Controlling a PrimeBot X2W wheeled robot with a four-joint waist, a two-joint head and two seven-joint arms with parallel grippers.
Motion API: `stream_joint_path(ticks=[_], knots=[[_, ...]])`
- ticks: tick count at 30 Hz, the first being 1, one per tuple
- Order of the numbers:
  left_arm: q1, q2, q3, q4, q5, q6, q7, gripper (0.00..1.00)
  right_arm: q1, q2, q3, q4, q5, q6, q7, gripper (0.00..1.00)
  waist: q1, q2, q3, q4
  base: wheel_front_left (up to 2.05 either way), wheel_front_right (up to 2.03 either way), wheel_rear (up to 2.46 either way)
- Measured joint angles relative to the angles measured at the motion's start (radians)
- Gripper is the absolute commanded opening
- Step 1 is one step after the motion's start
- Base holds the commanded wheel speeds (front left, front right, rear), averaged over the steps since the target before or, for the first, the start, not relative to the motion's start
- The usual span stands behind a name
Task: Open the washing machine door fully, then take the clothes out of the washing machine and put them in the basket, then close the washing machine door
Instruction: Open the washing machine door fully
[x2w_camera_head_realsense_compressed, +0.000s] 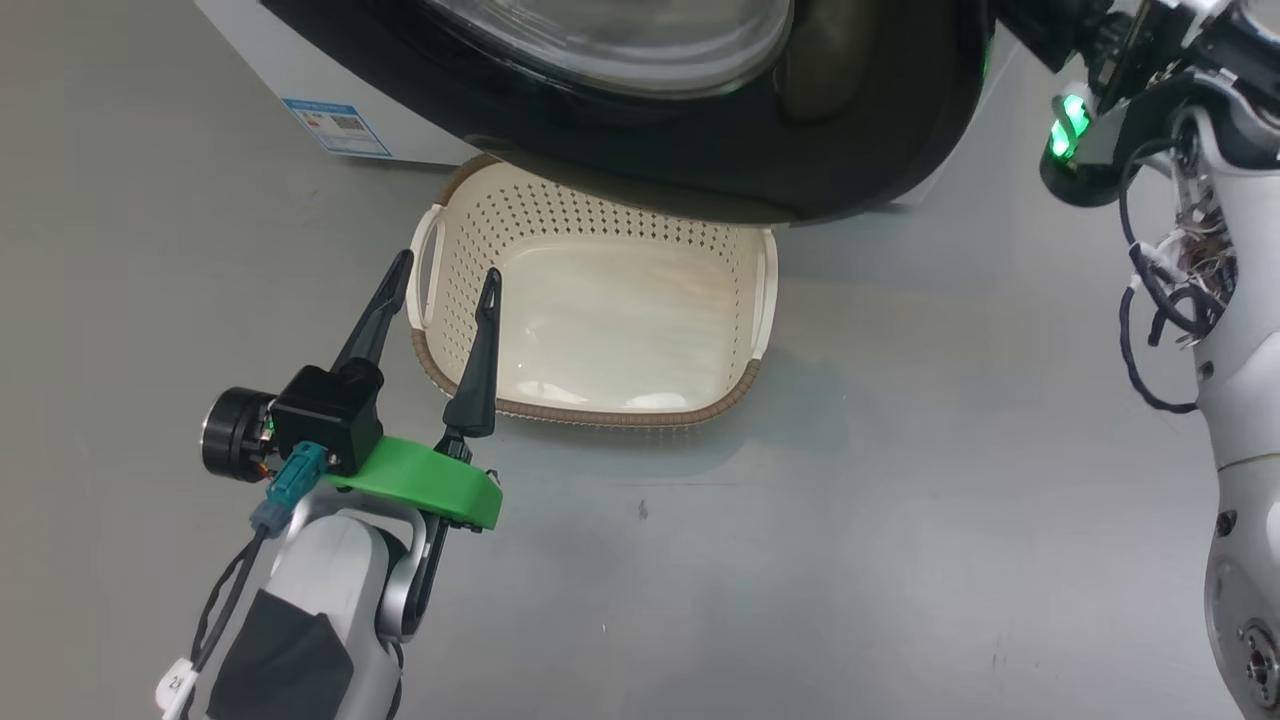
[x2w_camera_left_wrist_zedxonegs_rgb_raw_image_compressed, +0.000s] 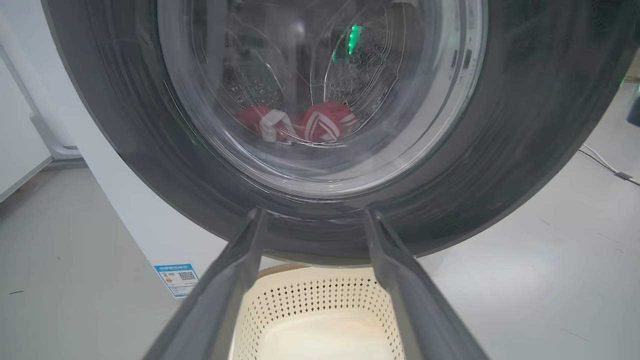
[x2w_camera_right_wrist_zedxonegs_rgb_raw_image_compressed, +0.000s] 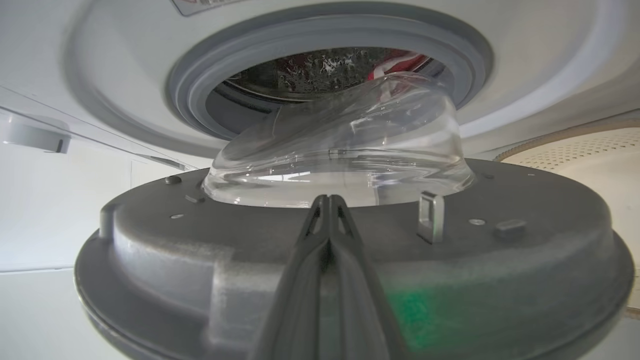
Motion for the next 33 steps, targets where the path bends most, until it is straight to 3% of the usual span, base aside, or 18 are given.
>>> stream_joint_path(ticks=[19, 33], knots=[[0.082, 0.000, 0.014, 0.029, -0.001, 0.001, 0.000, 1.00, 0.155, 0.049, 0.047, -0.020, 0.040, 0.027, 0.086, 0.00, 0.0000, 0.0000, -0.107, 0.005, 0.00, 0.00, 0.00], [0.127, 0.000, 0.016, 0.053, -0.001, 0.004, 0.000, 1.00, 0.282, 0.082, 0.102, -0.080, 0.074, 0.028, 0.145, 0.00, 0.0000, 0.0000, -0.185, 0.009, 0.00, 0.00, 0.00]])
